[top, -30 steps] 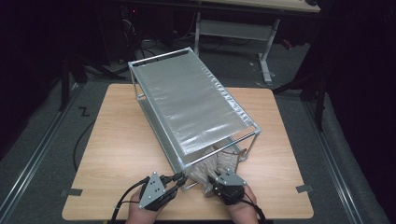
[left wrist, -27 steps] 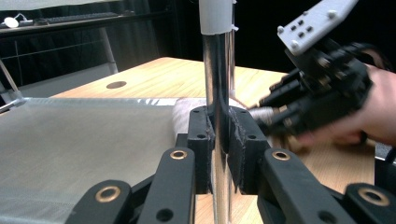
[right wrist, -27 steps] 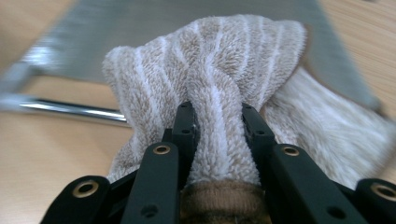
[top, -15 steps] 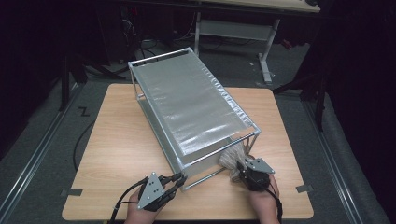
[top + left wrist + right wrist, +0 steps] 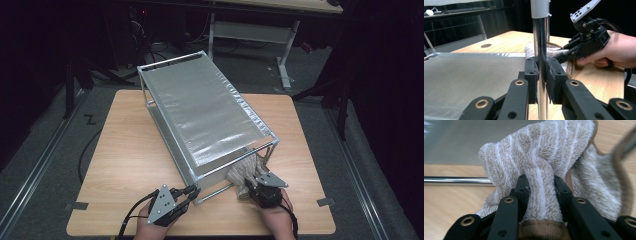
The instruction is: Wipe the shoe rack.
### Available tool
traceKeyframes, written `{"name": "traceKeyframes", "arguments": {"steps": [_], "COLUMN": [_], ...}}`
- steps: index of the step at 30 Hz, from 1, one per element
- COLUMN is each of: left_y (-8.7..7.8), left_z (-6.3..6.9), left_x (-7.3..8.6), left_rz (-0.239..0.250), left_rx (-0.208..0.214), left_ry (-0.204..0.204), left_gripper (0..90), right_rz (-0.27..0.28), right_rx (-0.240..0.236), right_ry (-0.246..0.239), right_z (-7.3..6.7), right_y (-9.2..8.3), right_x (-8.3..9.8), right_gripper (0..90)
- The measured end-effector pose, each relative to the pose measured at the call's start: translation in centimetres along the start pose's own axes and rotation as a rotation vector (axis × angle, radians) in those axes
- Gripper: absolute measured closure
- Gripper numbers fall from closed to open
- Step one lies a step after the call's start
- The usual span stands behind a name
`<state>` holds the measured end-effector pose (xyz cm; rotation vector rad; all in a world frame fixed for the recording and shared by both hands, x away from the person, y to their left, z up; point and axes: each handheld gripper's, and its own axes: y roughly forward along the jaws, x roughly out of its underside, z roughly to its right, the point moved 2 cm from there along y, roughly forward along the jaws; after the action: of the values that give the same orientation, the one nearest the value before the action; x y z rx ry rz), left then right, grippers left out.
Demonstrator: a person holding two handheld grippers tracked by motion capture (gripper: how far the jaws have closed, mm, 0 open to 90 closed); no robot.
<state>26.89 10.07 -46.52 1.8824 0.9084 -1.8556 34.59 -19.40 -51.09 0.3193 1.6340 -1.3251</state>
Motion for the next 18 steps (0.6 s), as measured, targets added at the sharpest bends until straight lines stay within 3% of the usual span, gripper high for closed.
{"name": "traceKeyframes", "arguments": {"steps": [7,18], "left_y": [0.0,0.1], "left_z": [0.0,0.0], "left_x": [0.0,0.0], "left_rz": [0.001,0.002], "left_rx": [0.003,0.004], "left_ry": [-0.006,-0.013], "left_gripper": [79.8,79.9], "right_rz": [0.002,0.006], "right_rx": [-0.084,-0.232], "right_ry": [-0.074,-0.222], "right_z": [-3.0,-9.4], "right_y": [0.0,-0.2], "right_x": [-0.3,-0.6], "right_gripper": [70.1,69.9]}}
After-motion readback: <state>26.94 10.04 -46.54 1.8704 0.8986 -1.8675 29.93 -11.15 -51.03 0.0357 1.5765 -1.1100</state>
